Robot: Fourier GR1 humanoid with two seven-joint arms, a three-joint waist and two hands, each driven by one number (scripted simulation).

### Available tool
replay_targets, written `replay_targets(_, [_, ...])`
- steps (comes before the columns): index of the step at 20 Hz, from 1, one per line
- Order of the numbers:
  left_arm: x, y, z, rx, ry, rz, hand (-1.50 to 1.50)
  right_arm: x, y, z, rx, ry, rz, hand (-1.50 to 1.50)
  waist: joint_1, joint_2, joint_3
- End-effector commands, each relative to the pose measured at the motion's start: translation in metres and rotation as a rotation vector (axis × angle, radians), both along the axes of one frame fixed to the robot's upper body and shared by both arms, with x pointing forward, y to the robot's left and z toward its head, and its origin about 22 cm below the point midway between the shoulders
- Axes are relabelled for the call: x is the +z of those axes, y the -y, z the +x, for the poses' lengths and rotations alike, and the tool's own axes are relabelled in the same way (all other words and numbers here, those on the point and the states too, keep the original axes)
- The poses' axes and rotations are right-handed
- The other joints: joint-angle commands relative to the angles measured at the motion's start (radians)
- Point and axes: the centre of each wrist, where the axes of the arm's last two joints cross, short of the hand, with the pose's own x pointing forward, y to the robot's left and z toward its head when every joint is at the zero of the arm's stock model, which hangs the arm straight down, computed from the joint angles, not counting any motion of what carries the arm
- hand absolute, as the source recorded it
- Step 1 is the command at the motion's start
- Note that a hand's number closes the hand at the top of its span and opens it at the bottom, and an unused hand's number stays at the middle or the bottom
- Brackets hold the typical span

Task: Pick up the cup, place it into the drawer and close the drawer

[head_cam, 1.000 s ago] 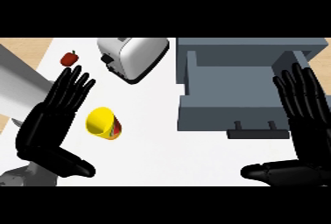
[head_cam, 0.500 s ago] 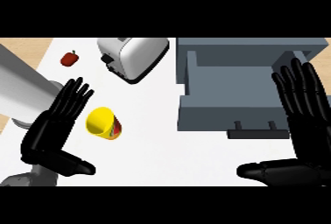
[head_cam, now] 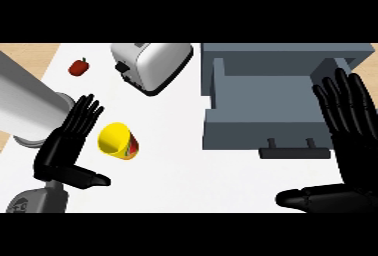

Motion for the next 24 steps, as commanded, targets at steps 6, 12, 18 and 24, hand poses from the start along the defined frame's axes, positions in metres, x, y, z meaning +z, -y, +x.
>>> replay_targets(6, [-0.031,-0.011,0.016,0.001,-0.048,0.018,-1.50,0.002,-0.005,0.005,-0.011,0.006,-0.006,-1.50,0.000,0.000,0.000])
replay_targets(12, [-0.059,-0.020,0.018,-0.002,-0.047,0.025,-1.50,0.007,0.013,0.016,0.015,0.012,-0.019,-1.50,-0.001,0.001,0.000])
replay_targets(18, [-0.091,-0.018,0.011,0.032,-0.057,0.011,-1.50,0.019,0.008,0.012,0.018,-0.004,-0.009,-1.50,-0.002,0.001,0.000])
replay_targets(24, [-0.100,-0.026,0.021,0.044,-0.077,0.006,-1.50,0.004,-0.004,0.011,0.007,-0.008,-0.006,-1.50,-0.003,0.001,0.000])
